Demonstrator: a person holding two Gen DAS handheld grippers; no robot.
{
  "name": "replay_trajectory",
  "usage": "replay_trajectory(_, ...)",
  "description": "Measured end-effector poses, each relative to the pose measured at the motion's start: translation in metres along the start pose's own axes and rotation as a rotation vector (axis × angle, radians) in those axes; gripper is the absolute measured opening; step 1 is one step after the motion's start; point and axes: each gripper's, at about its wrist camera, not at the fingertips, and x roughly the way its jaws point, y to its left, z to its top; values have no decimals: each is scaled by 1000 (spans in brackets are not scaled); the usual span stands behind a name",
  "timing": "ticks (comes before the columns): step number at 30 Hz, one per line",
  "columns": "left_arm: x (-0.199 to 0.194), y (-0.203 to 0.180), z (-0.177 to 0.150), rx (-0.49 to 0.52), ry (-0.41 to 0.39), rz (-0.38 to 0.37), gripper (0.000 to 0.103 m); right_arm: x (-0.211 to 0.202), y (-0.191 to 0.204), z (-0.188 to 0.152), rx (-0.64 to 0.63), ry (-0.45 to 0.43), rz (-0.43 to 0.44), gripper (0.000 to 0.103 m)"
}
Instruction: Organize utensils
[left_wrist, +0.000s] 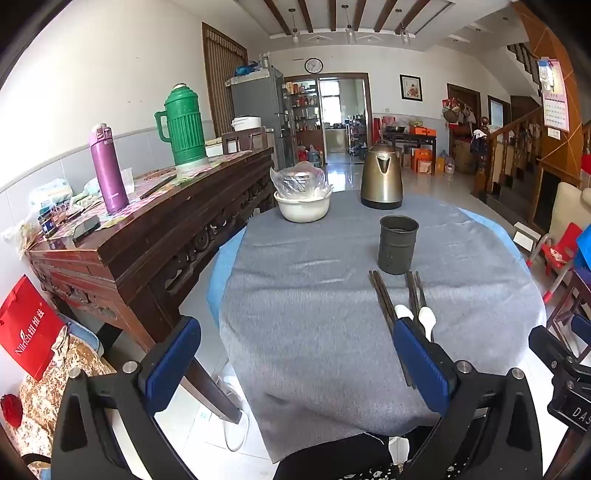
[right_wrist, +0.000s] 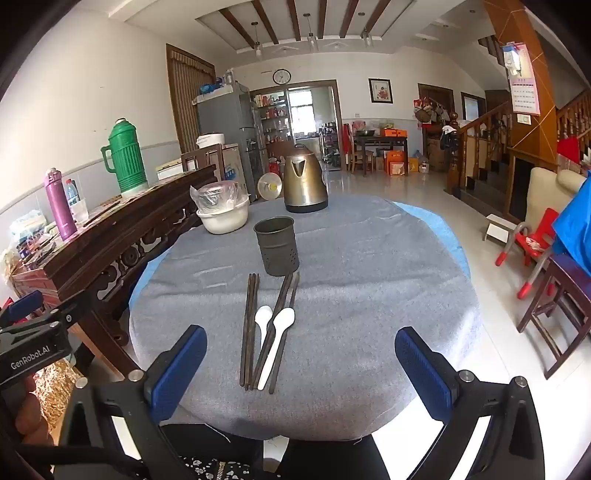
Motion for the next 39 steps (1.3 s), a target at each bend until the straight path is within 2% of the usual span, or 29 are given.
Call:
replay_trajectory(8,12,-2,-5,5,34,-12,103,11,1,-2,1,25,28,101)
replay_trajectory(11,26,-1,-6,3,83,-34,103,15,-5,4,17,48,67,91)
replay_trajectory(13,37,0,-8,-5,113,-45,103,34,-3,13,41,84,106,81)
replay_trajectory(14,44,2,-8,-10,131,-44,103,44,-5,16,51,113,122,72)
replay_trajectory(18,68,8,-8,-30,177,-60,103,94,-6,22,51,239,174,51)
replay_trajectory(20,80,10,-9,-35,199,-78,102,124,-4,21,57,316,194,50)
replay_trajectory(22,92,9,-9,-26,218,-114,94,152,-5,16,91,403,220,46)
replay_trajectory(23,97,7,-9,-19,225,-127,93,167,-6,12,104,457,207,46)
replay_trajectory(25,111,3,-8,-9,250,-173,81,194,-7,8,106,514,182,46)
replay_trajectory(27,124,-2,-7,-2,275,-225,73,219,-8,4,126,570,173,46)
replay_trajectory(29,136,-6,-5,1,302,-274,65,234,-7,2,110,593,149,46)
replay_trajectory(31,148,-12,-3,11,323,-320,52,246,-4,4,87,611,131,46)
replay_trajectory(32,154,-16,-2,18,338,-342,51,247,-1,4,85,613,135,45)
replay_trajectory(33,158,-18,-1,20,348,-358,48,250,0,4,67,622,123,39)
replay_trajectory(35,165,-24,2,25,367,-405,45,259,2,3,42,644,107,32)
replay_trajectory(39,176,-42,6,53,407,-509,45,257,-4,5,52,621,125,32)
